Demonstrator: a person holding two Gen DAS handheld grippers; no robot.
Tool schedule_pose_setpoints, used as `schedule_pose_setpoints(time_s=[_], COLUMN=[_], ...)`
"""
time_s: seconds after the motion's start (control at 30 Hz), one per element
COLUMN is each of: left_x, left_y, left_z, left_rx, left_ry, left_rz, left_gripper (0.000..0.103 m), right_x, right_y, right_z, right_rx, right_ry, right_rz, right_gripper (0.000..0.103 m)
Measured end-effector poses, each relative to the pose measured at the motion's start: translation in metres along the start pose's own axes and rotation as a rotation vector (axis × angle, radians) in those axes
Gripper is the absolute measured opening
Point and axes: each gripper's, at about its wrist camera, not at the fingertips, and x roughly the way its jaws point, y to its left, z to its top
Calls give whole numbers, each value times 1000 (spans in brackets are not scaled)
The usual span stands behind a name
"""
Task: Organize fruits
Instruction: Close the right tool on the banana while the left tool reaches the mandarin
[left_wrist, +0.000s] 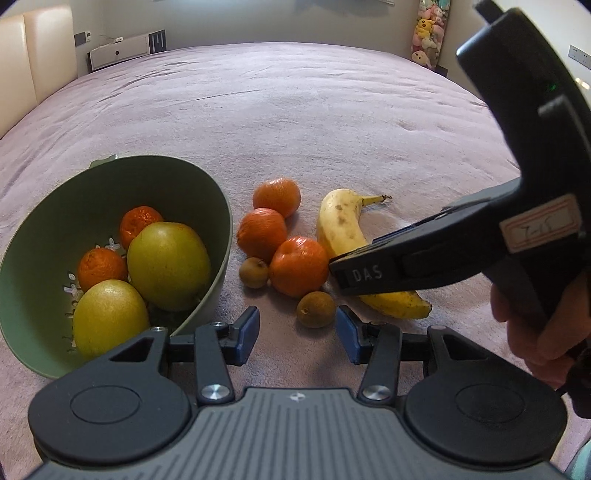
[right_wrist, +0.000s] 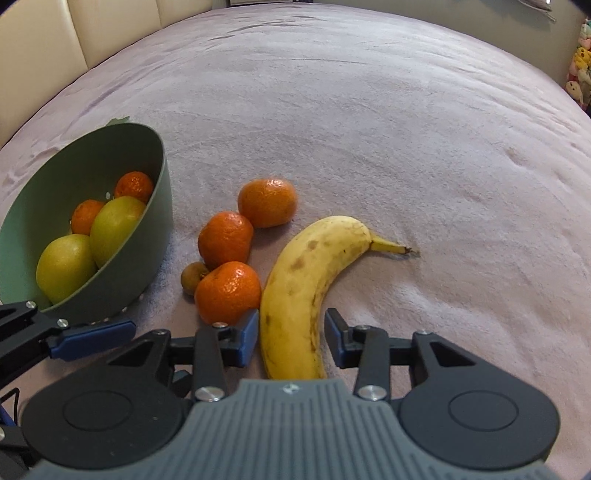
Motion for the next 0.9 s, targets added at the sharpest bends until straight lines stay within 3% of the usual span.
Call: schedule_pose_setpoints(time_s=[0.23, 0.3, 0.43, 0.6, 0.9], left_x=[0, 1, 3, 5, 23], left_y=[-2, -2, -2, -6, -24], left_z=[3, 3, 5, 10, 19], left_rx=[-6, -10, -13, -25, 85], left_ry=[-17, -17, -27, -33, -23], left_rz=[-18, -28, -23, 31, 117], left_gripper=[57, 50, 47, 45, 46], right_x=[-1, -5, -18, -27, -17], right_y=[-6, -6, -12, -28, -34], right_z=[-1, -2, -6, -12, -20], right_rx=[12, -13, -46, -30, -22], right_ry=[5, 10, 27, 66, 119], right_rz=[20, -3, -44, -81, -87], right_gripper=[34, 34, 34, 34, 34])
